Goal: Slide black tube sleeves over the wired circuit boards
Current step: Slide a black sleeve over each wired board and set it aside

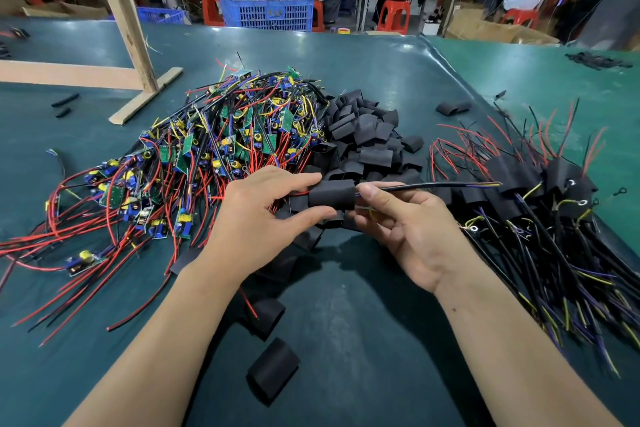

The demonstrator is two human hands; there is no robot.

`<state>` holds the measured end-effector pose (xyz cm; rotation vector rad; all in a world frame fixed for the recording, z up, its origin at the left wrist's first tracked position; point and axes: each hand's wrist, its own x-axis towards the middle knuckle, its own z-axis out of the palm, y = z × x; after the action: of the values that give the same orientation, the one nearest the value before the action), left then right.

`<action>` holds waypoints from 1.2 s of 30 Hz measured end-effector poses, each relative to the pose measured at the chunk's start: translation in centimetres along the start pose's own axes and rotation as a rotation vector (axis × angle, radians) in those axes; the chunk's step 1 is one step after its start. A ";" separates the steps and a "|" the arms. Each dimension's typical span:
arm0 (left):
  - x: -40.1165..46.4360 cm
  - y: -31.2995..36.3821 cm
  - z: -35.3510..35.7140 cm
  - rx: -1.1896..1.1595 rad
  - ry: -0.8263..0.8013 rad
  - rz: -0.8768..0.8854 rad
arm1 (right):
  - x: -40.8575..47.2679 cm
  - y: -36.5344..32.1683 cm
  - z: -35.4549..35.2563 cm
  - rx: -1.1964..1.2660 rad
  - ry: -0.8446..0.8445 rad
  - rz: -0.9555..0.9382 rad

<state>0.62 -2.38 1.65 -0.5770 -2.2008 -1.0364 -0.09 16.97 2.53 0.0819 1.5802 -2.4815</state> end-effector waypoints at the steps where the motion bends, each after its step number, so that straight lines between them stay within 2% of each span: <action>1: 0.0 0.1 0.0 -0.007 0.002 0.000 | -0.1 0.0 0.1 0.004 -0.019 0.014; 6: 0.0 0.3 0.1 -0.078 -0.022 -0.012 | -0.5 0.2 0.4 -0.128 -0.155 -0.046; 10: 0.0 -0.1 0.3 0.009 0.002 0.036 | -0.5 0.5 0.5 -0.213 -0.099 -0.111; 13: 0.3 -0.3 0.3 0.166 0.197 0.146 | -0.3 0.4 0.5 -0.183 -0.003 -0.150; 15: 0.2 -0.3 0.1 0.159 0.335 0.181 | -0.3 0.1 0.4 -0.152 0.043 -0.182; 16: 0.0 -0.3 0.1 0.115 0.350 0.177 | -0.4 -0.1 0.4 -0.139 0.053 -0.195; 17: -0.2 -0.2 0.1 0.062 0.320 0.154 | -0.4 -0.2 0.4 -0.128 0.055 -0.201; 19: -0.4 0.2 0.3 -0.018 0.160 0.039 | -0.5 -0.3 0.5 -0.105 0.035 -0.193; 22: -0.4 1.4 1.4 -0.208 -0.058 -0.261 | -0.7 -0.2 0.7 -0.105 -0.047 -0.167; 24: -0.1 2.3 2.0 -0.432 -0.052 -0.392 | -0.8 0.0 0.8 -0.146 -0.101 -0.178; 28: 0.1 2.4 1.8 -0.698 -0.081 -0.483 | -0.8 0.2 0.7 -0.258 -0.122 -0.226; 31: 0.1 2.5 1.7 -0.713 -0.046 -0.526 | -0.9 0.2 0.7 -0.361 -0.148 -0.245; 36: -0.1 2.3 1.6 -0.687 -0.052 -0.495 | -1.0 0.4 0.8 -0.378 -0.177 -0.240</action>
<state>1.48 0.23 2.00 -0.3365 -2.0441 -2.0916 0.99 16.20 2.70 -0.3926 2.0436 -2.2218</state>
